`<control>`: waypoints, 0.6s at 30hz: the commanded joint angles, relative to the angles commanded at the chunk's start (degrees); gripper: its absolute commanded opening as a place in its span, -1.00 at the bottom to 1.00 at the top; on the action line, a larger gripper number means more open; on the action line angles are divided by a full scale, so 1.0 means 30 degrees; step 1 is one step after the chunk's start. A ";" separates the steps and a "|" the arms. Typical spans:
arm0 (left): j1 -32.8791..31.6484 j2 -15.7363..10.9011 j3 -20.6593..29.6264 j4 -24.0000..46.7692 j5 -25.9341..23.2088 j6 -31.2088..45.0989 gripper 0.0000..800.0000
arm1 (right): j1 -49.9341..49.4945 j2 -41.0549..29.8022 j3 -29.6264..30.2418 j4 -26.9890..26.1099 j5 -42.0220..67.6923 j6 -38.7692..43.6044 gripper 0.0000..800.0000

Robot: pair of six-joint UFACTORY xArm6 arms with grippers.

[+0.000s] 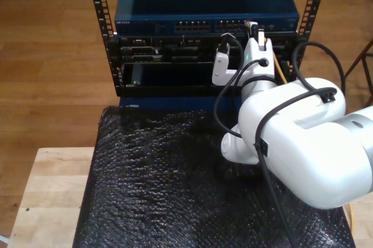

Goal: Grab the cable and plug it in

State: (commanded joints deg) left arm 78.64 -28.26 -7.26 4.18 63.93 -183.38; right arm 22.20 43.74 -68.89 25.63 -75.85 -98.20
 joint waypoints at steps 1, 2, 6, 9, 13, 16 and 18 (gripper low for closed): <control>0.0000 0.0000 0.0000 0.0000 0.0000 0.0000 1.00 | 0.0000 0.0000 -0.0029 0.0000 0.0000 0.0000 -1.00; 0.0000 0.0000 0.0000 0.0000 0.0000 0.0000 1.00 | 0.0000 0.0000 0.0000 0.0000 0.0000 0.0000 -1.00; 0.0000 0.0000 0.0000 0.0000 0.0000 0.0000 1.00 | 0.0000 0.0000 0.0000 0.0000 0.0000 0.0000 -1.00; 0.0000 0.0000 0.0000 0.0000 0.0000 0.0000 1.00 | 0.0029 0.0000 0.0029 0.0000 0.0000 0.0000 -1.00; 0.0000 0.0000 0.0000 0.0000 0.0000 0.0000 1.00 | 0.0029 0.0000 0.0088 0.0000 0.0000 0.0000 -1.00; 0.0000 0.0000 0.0000 0.0000 0.0000 0.0000 1.00 | 0.0088 -0.0029 0.0059 0.0000 0.0000 -0.0029 -1.00; 0.0000 0.0000 0.0000 0.0000 0.0000 0.0000 1.00 | 0.0117 -0.0029 0.0059 0.0000 0.0000 -0.0029 -1.00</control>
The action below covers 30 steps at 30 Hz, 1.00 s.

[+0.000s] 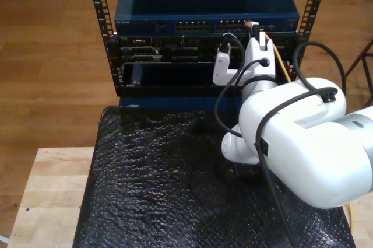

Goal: Grab the cable and plug it in

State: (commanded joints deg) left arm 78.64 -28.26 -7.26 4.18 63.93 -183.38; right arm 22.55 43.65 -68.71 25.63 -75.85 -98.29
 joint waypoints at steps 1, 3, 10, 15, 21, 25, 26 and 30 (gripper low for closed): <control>0.0000 0.0000 0.0000 0.0000 0.0000 0.0000 1.00 | 0.0000 0.0000 0.0000 0.0000 0.0000 0.0000 -1.00; 0.0000 0.0000 0.0000 0.0000 0.0000 0.0000 1.00 | 0.0029 0.0000 -0.0029 0.0000 -0.0029 0.0000 -1.00; 0.0000 0.0029 0.0000 0.0000 0.0000 0.0000 1.00 | 0.0322 0.0000 0.0059 0.0000 -0.0029 0.0000 -1.00; 0.0000 0.0000 0.0000 0.0000 0.0000 0.0000 1.00 | 0.0440 0.0000 0.0059 0.0000 -0.0029 0.0000 -1.00; 0.0000 0.0000 0.0000 0.0000 0.0000 0.0000 1.00 | 0.0527 0.0000 0.0088 0.0029 -0.0029 0.0000 -1.00; 0.0000 0.0000 0.0000 0.0000 0.0000 0.0000 1.00 | 0.0498 0.0000 0.0293 0.0029 -0.0147 0.0000 -1.00; 0.0000 0.0000 0.0000 0.0000 0.0000 0.0000 1.00 | 0.0469 0.0000 0.0352 0.0059 -0.0205 0.0029 -1.00; 0.0000 0.0000 0.0000 0.0000 0.0000 0.0000 1.00 | 0.0440 -0.0117 0.0733 0.0117 -0.0322 0.0059 -1.00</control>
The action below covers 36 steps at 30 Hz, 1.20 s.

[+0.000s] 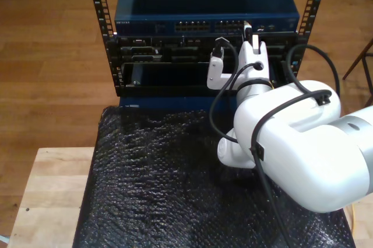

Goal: Grab the cable and plug it in

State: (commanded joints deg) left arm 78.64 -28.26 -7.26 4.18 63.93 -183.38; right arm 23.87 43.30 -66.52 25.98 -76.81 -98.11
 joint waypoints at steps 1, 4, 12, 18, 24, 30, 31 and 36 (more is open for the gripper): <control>0.0000 0.0000 0.0000 0.0000 0.0000 0.0000 1.00 | -0.0029 -0.0059 0.0176 0.0000 -0.0088 0.0029 -1.00; 0.0000 0.0000 0.0000 0.0000 0.0000 0.0000 1.00 | -0.0029 -0.0498 0.0615 0.0000 -0.0293 0.0205 -1.00; 0.0000 0.0000 0.0000 0.0000 0.0000 0.0000 1.00 | 0.0000 -0.1201 0.1026 0.0059 -0.0381 0.0234 -1.00; 0.0000 0.0000 0.0000 0.0000 0.0000 0.0000 1.00 | 0.0000 -0.1201 0.1026 0.0117 -0.0322 0.0234 -1.00; 0.0000 0.0029 0.0000 0.0000 0.0000 0.0000 1.00 | -0.0029 -0.1084 0.0967 0.0147 -0.0234 0.0205 -1.00; 0.0000 0.0000 0.0000 0.0000 0.0000 0.0000 1.00 | 0.0059 -0.1055 0.0879 0.0147 -0.0234 0.0205 -1.00; 0.0000 0.0029 0.0000 0.0000 0.0000 0.0000 1.00 | 0.0059 -0.1026 0.0879 0.0147 -0.0264 0.0205 -1.00; 0.0000 0.0000 0.0000 0.0000 0.0000 0.0000 1.00 | 0.0117 -0.1055 0.0821 0.0557 -0.0264 0.0205 -1.00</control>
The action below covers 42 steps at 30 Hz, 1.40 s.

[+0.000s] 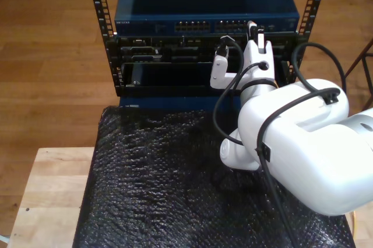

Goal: Grab the cable and plug it in

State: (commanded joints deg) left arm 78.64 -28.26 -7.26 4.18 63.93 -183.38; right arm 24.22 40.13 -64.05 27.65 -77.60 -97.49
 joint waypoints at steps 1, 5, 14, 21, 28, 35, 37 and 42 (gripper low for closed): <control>0.0000 0.0000 0.0000 0.0000 0.0000 0.0000 1.00 | 0.0000 0.0000 -0.0029 0.0117 0.0000 0.0000 -1.00; 0.0000 0.0000 0.0000 0.0000 0.0000 0.0000 1.00 | 0.0029 0.0088 -0.0410 0.0645 0.0029 -0.0029 -1.00; 0.0000 0.0000 0.0000 0.0000 0.0000 0.0000 1.00 | 0.0352 0.0205 -0.0352 0.0703 0.0059 -0.0029 -1.00; 0.0000 0.0000 0.0000 0.0000 0.0000 0.0000 1.00 | 0.0527 0.0322 -0.0352 0.0791 0.0059 -0.0029 -1.00; 0.0000 0.0000 0.0000 0.0000 0.0000 0.0000 1.00 | 0.0586 0.0440 -0.0469 0.0879 0.0088 -0.0029 -1.00; 0.0000 0.0000 0.0000 0.0000 0.0000 0.0000 1.00 | 0.0586 0.0879 -0.1026 0.0879 0.0059 -0.0029 -1.00; 0.0000 0.0000 0.0000 0.0000 0.0000 0.0000 1.00 | 0.0586 0.0908 -0.1114 0.0879 0.0059 -0.0029 -1.00; 0.0000 0.0000 0.0000 0.0000 0.0000 0.0000 1.00 | 0.0557 0.1172 -0.1348 0.0879 0.0059 -0.0029 -1.00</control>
State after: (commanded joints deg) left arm 78.64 -28.26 -7.26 4.18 63.93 -183.38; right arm 25.89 43.65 -68.10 30.29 -77.43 -97.58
